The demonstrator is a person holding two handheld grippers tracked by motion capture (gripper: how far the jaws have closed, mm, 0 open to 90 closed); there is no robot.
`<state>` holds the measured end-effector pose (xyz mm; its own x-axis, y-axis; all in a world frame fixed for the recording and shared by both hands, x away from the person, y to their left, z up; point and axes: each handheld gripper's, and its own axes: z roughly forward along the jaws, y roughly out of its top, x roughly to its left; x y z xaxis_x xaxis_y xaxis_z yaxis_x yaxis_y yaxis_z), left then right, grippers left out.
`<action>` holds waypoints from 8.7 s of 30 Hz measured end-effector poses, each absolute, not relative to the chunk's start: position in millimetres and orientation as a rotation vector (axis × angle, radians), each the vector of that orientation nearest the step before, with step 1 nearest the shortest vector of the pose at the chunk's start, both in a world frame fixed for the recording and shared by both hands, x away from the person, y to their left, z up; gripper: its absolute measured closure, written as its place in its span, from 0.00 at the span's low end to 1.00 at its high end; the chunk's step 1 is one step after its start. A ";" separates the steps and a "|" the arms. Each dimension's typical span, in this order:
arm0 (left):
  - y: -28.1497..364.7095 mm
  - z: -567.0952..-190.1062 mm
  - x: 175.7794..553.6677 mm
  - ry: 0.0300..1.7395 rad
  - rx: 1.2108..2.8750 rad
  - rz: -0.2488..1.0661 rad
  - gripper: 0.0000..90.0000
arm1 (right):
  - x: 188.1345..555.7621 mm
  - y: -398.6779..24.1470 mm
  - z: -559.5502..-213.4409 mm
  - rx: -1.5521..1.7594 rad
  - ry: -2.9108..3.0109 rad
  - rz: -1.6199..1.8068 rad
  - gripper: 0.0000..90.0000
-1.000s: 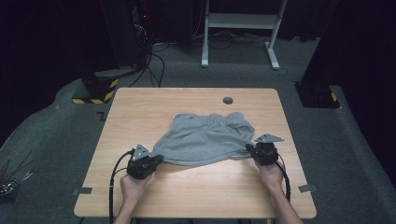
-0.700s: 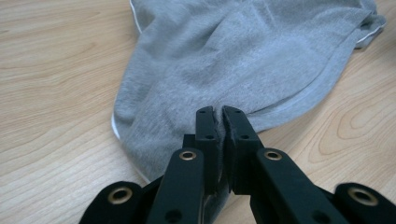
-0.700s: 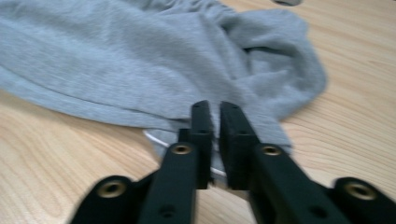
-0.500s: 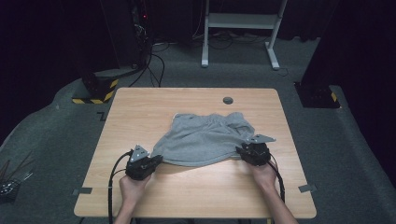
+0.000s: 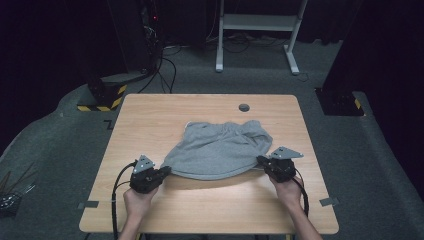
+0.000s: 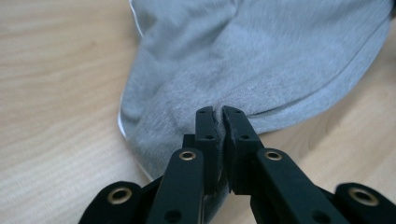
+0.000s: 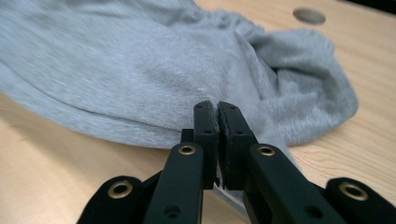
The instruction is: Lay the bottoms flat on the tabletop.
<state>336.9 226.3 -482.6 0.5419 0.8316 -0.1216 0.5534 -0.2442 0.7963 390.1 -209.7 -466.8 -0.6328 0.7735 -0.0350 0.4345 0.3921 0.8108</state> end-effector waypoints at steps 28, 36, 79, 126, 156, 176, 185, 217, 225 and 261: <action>186.4 -493.7 353.1 1.123 2.109 0.455 0.57 | 386.9 -191.0 -492.4 1.093 2.350 0.995 0.81; 186.2 -511.7 351.9 1.131 2.174 0.401 0.87 | 363.3 -180.3 -510.6 0.954 2.517 0.907 1.00; 198.5 -527.0 347.7 1.148 2.031 0.526 0.46 | 439.1 -208.5 -488.4 1.232 2.321 0.829 0.99; 235.4 -526.4 338.3 1.251 1.983 0.552 0.49 | 416.0 -231.2 -505.3 1.275 2.327 0.747 0.92; 213.5 -501.7 377.8 1.229 2.059 0.351 0.43 | 397.0 -191.6 -503.2 1.121 2.352 0.968 0.66; 212.7 -504.4 411.4 1.367 1.955 0.490 0.45 | 390.5 -204.0 -515.9 1.014 2.447 1.012 0.66; 212.2 -508.7 430.2 1.375 1.970 0.498 0.45 | 446.6 -240.8 -491.8 1.384 2.130 1.184 0.68; 185.4 -474.9 423.2 1.226 1.997 0.410 0.62 | 448.5 -184.0 -499.4 1.140 2.393 0.971 0.83; 189.8 -492.7 444.8 1.338 1.961 0.358 0.58 | 435.1 -185.8 -515.6 1.135 2.411 0.990 0.81; 216.5 -503.8 422.1 1.343 2.086 0.336 0.91 | 416.3 -209.9 -513.8 1.059 2.489 0.998 0.85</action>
<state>422.1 216.5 -503.8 0.4485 0.8860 -0.1177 0.7259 -0.2843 0.6263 416.3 -209.9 -513.8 -0.7017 0.7119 0.0295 0.5351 0.4991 0.6816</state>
